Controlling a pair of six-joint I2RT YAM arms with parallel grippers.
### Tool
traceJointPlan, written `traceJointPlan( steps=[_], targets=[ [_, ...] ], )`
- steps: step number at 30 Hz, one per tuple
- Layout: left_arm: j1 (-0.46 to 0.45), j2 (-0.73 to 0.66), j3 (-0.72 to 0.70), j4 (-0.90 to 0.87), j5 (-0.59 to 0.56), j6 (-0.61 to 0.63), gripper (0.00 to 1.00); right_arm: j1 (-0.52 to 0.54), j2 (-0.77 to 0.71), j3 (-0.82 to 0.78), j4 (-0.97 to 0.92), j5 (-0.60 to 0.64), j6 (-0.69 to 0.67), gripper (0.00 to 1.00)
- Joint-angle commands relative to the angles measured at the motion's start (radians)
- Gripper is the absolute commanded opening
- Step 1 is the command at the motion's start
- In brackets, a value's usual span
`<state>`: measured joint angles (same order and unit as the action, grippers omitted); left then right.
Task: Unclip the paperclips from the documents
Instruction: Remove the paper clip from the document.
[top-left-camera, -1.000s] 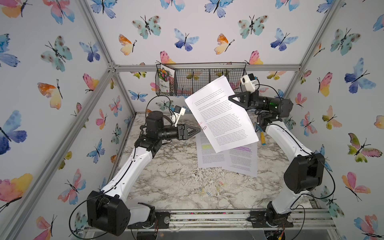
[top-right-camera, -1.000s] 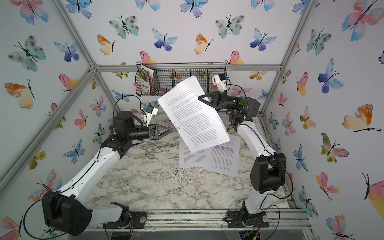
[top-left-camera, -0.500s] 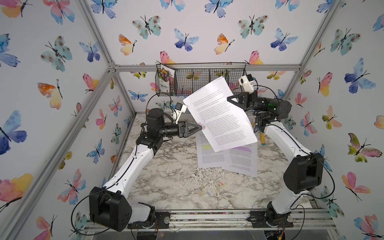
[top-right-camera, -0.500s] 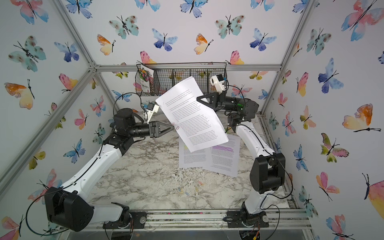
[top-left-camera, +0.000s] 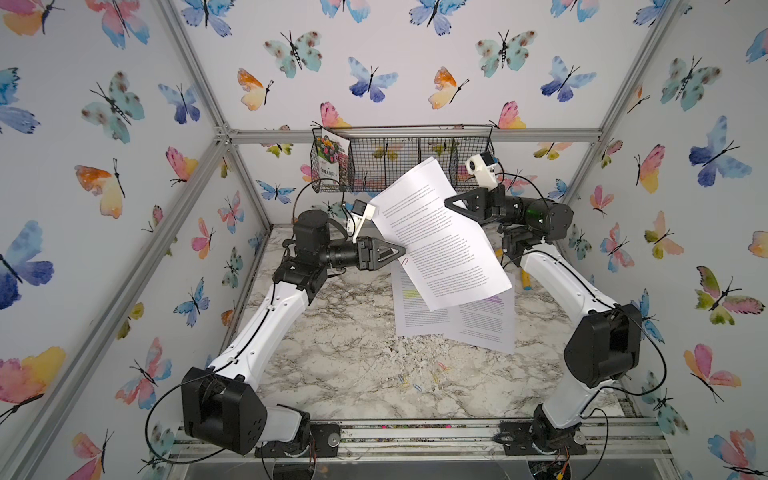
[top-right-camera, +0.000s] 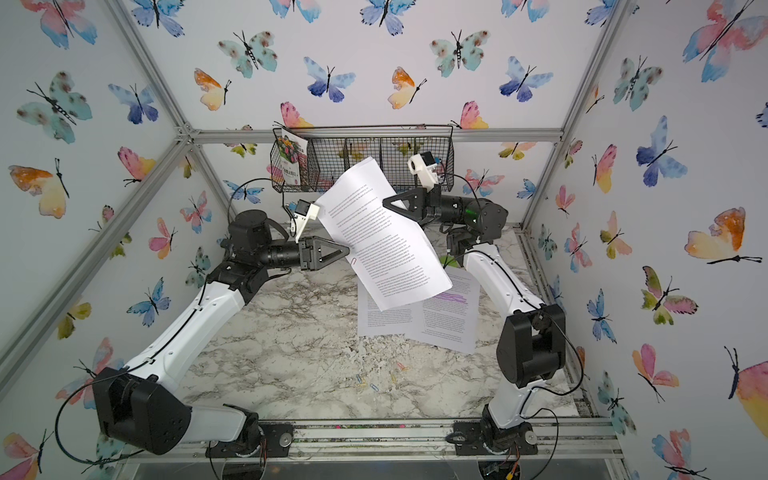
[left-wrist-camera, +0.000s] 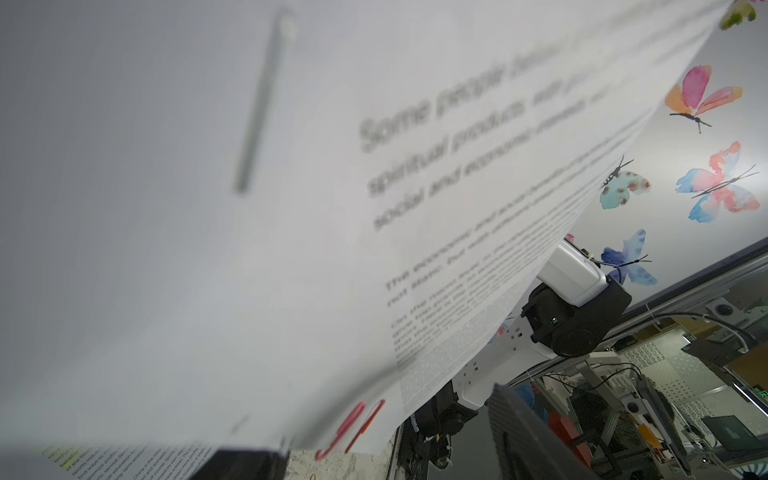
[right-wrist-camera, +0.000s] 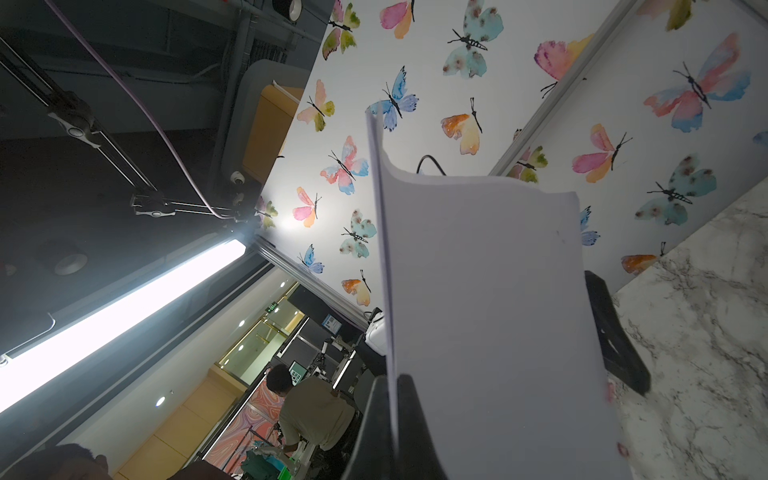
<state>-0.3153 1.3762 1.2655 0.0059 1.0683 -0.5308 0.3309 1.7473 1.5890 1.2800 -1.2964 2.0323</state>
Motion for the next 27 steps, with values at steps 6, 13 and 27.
traceJointPlan(
  steps=[6, 13, 27],
  targets=[
    [0.003, 0.001, -0.022, 0.115, 0.083, -0.066, 0.65, -0.001, 0.011, 0.043, 0.037, 0.021, -0.005, 0.02],
    [0.004, -0.013, -0.047, 0.121, 0.088, -0.078, 0.07, -0.001, 0.029, 0.069, 0.022, 0.013, -0.02, 0.02],
    [0.034, -0.034, -0.088, 0.037, 0.026, -0.04, 0.0, -0.019, -0.002, 0.033, -0.021, -0.023, -0.072, 0.02]
  ],
)
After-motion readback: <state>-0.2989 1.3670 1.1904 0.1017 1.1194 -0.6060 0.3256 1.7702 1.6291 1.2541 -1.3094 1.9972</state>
